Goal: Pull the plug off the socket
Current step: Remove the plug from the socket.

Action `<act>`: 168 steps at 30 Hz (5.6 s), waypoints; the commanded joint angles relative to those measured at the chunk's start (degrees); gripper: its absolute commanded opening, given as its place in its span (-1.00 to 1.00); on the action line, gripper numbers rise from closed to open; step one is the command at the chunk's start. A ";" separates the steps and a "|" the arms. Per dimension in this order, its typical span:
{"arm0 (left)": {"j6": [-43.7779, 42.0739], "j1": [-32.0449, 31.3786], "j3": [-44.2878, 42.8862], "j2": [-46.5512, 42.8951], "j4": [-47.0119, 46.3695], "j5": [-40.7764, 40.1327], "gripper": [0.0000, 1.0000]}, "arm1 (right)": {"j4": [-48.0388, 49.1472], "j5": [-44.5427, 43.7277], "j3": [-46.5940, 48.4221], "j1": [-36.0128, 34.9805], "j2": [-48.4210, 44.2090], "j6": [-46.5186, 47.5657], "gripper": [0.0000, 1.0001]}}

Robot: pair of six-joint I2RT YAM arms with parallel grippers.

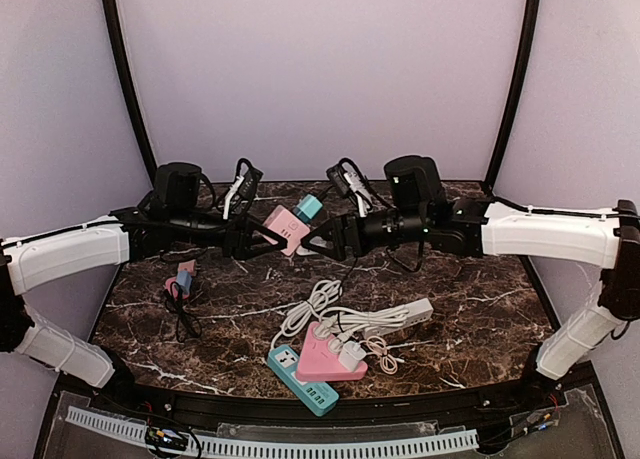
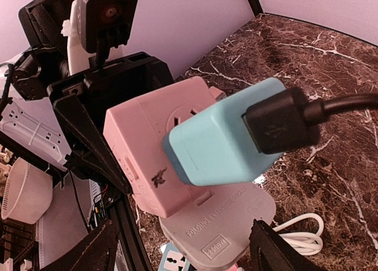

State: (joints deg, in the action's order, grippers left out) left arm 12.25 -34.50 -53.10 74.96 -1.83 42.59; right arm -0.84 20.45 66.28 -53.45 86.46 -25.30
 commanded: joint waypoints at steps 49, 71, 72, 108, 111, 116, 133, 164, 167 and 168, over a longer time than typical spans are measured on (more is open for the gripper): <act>-0.43 0.27 -1.13 -1.33 -2.06 2.05 -0.99 | 0.57 -45.08 5.26 -17.71 10.79 29.00 -0.11; -1.77 0.22 -3.17 0.20 1.16 5.40 -0.99 | 0.58 -47.09 5.62 -17.69 10.44 32.71 -0.72; -1.79 0.22 -3.22 0.19 1.20 5.40 -0.99 | 0.58 -47.24 5.61 -17.66 10.48 32.72 -0.76; -2.36 1.22 -3.12 -1.34 2.70 0.97 -0.99 | -0.50 -53.50 5.27 -18.59 11.26 28.24 -1.00; -2.24 1.59 -3.09 -1.38 2.94 1.08 -0.99 | 0.56 -52.22 4.22 -19.18 10.74 30.84 -1.00; -2.18 2.16 -3.18 -1.51 2.91 1.09 -0.99 | 2.16 -51.43 3.34 -20.20 10.77 34.00 -1.00; -1.82 2.95 -2.87 -1.56 2.36 0.86 -0.99 | 1.21 -55.96 4.13 -20.91 10.47 28.11 -1.00; -2.31 3.46 -2.90 -2.60 2.71 0.08 -0.99 | -1.63 -56.86 3.37 -22.06 10.18 28.89 -1.00; -2.32 3.64 -2.91 -2.61 2.91 0.07 -0.99 | -1.82 -56.53 3.24 -22.93 10.88 30.89 -1.00; -2.32 3.69 -2.94 -2.69 2.89 0.05 -0.99 | -1.93 -56.49 3.24 -23.22 11.11 31.63 -1.00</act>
State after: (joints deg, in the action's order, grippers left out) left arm 12.08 -32.99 -54.39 75.02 3.05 45.74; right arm -0.08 -35.73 70.96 -74.41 98.67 2.52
